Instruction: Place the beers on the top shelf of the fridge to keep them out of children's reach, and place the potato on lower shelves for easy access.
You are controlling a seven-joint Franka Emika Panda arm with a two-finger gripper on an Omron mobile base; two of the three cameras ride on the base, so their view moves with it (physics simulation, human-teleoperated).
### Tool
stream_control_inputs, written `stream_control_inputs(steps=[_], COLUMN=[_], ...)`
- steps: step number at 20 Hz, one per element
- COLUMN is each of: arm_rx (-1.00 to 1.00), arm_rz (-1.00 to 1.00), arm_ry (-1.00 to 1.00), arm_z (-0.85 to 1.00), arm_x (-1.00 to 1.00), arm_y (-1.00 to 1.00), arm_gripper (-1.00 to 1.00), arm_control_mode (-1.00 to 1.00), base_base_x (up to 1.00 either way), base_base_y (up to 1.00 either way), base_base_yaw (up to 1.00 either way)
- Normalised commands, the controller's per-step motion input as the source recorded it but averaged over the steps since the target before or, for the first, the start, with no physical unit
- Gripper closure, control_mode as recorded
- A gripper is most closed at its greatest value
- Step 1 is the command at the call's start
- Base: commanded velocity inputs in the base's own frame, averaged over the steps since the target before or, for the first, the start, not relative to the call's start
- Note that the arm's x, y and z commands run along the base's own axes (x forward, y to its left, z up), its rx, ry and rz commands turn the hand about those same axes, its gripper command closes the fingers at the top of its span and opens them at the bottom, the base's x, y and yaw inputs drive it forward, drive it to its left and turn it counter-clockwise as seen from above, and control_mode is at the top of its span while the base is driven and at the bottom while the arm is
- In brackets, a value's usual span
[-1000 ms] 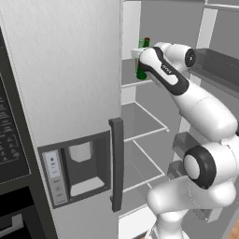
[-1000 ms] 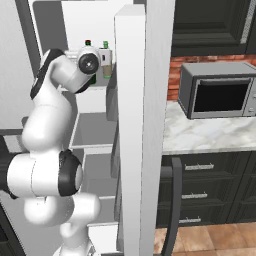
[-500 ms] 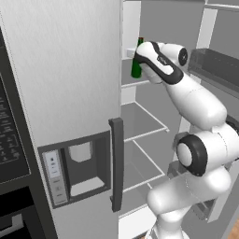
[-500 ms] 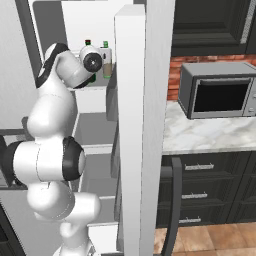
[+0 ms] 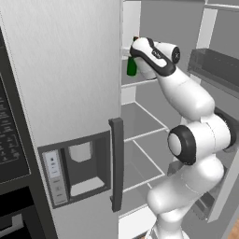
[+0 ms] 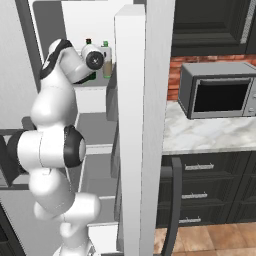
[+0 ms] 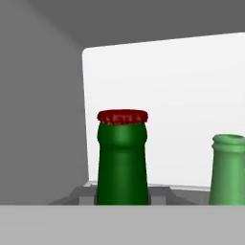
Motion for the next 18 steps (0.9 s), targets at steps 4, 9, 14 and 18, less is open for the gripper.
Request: stream_control_inputs(steps=[4, 9, 14, 18], arm_rx=[0.0, 0.0, 0.0, -0.02], arm_rz=[0.02, 0.0, 0.0, 0.0], arm_ry=[-0.02, -0.04, -0.02, 0.0], arm_z=[0.0, 0.08, 0.22, 0.23], arm_x=[0.15, 0.0, 0.0, -0.09], arm_y=[0.03, 0.0, 0.0, -0.1], arm_gripper=[-1.0, -1.0, -1.0, -1.0], arm_control_mode=[-1.0, -1.0, -1.0, -1.0], base_base_x=[0.0, 0.0, 0.0, 0.0], base_base_y=[0.0, 0.0, 0.0, 0.0], base_base_yaw=[0.0, 0.0, 0.0, 0.0])
